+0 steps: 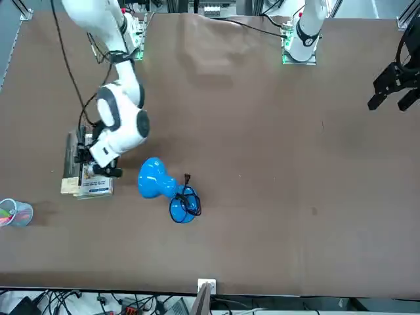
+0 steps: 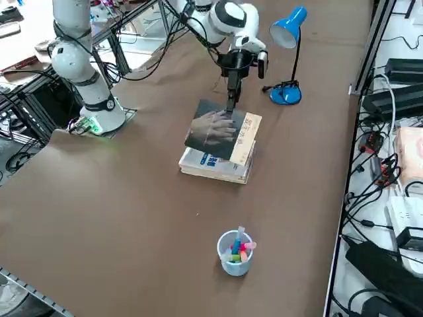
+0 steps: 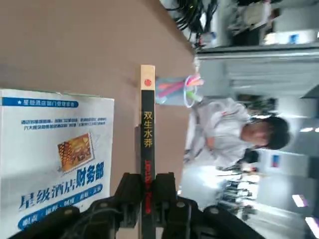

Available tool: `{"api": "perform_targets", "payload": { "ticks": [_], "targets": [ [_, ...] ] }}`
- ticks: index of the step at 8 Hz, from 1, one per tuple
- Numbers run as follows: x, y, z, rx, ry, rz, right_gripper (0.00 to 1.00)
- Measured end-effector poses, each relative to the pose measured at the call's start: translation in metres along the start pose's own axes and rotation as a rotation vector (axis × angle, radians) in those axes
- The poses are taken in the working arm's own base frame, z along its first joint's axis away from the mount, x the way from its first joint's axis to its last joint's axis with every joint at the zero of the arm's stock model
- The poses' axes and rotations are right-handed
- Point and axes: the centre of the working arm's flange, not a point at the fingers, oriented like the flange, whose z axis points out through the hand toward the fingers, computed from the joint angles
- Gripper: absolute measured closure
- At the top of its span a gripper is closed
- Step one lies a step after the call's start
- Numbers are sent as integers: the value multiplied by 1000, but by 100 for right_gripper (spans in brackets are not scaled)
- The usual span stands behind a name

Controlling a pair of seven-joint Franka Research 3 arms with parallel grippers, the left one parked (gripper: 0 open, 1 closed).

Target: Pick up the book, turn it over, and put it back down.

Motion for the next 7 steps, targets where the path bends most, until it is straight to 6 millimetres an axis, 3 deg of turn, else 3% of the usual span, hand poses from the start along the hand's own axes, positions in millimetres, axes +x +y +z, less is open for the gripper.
{"api": "perform_targets", "payload": {
  "ticks": [2, 5, 7],
  "targets": [
    [-6, -32, 7, -71, 15, -39, 89],
    [-13, -61, 17, -120, -4, -43, 89],
    [-17, -69, 22, -156, -15, -48, 89]
  ]
}}
